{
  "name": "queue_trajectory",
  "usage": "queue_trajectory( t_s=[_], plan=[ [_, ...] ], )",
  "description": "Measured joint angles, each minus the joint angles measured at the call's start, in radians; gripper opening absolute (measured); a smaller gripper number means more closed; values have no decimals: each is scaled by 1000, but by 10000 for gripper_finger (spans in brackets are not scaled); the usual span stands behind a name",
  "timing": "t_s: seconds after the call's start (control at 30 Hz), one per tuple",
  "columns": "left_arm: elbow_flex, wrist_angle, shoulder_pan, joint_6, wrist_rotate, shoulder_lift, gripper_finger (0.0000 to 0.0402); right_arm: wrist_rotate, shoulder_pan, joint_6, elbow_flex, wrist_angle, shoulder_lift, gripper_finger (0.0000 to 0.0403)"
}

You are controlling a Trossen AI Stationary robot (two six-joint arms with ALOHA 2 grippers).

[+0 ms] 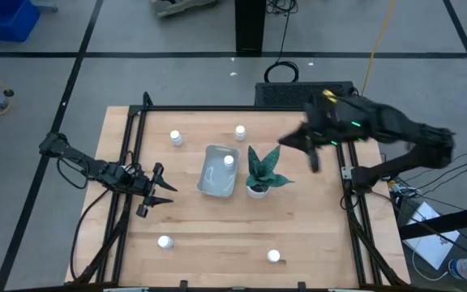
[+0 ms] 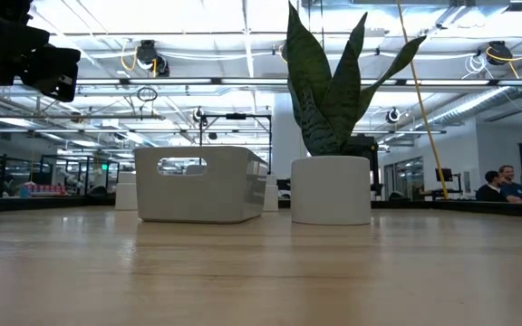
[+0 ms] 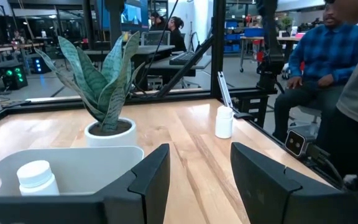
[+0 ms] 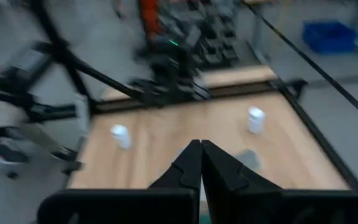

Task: Pick and place pill bottles into a basket
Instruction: Put the white pill bottle into the gray bin

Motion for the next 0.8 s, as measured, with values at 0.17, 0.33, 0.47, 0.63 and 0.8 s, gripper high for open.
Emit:
queue_trajectory(
  t_s=[0.17, 0.33, 0.47, 0.63, 0.8],
  plan=[
    [0, 0, 0, 0, 0, 0, 175, 2, 88, 102, -323, 249, -268, 1],
    [0, 0, 0, 0, 0, 0, 175, 2, 145, 341, -625, 543, -469, 1],
    [0, 0, 0, 0, 0, 0, 175, 1, 245, 491, -802, 775, -506, 1],
    [0, 0, 0, 0, 0, 0, 175, 27, 396, 503, -963, 1227, -408, 1],
    [0, 0, 0, 0, 0, 0, 175, 110, 495, 503, -996, 1481, -244, 1]
  ],
)
